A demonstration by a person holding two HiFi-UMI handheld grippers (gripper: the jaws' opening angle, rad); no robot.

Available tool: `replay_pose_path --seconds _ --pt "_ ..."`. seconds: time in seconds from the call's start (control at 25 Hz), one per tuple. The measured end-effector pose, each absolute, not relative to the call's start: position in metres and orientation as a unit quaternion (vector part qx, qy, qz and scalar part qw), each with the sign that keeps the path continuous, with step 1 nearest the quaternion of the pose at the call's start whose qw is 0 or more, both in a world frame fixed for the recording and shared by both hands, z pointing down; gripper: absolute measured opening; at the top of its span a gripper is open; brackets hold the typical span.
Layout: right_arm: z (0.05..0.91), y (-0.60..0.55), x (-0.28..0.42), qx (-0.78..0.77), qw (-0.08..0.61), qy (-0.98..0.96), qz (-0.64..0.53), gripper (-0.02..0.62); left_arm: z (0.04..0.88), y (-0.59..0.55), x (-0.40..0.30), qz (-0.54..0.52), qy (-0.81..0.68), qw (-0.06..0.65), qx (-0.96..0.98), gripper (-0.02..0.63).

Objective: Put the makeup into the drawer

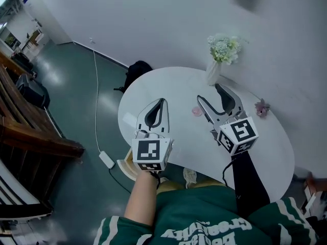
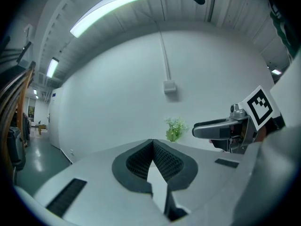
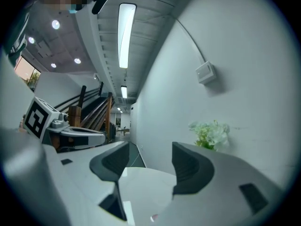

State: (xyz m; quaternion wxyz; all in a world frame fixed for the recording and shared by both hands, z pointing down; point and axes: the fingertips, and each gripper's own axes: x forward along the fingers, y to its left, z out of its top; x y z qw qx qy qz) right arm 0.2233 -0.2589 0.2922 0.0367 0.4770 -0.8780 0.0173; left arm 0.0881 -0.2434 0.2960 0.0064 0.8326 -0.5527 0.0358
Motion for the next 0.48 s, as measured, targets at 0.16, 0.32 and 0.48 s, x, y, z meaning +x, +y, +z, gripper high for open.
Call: replay_pose_path --seconds 0.16,0.32,0.48 --pt "0.306 -0.261 0.231 0.471 0.045 -0.88 0.037 0.295 0.306 -0.244 0.109 0.043 -0.542 0.01 0.84 0.0" --pt "0.328 -0.266 0.229 0.449 0.072 -0.889 0.056 0.296 0.311 -0.249 0.118 0.048 -0.54 0.008 0.84 0.0" --pt "0.381 -0.27 0.22 0.4 0.144 -0.901 0.086 0.296 0.323 -0.253 0.119 0.054 -0.54 0.017 0.84 0.0"
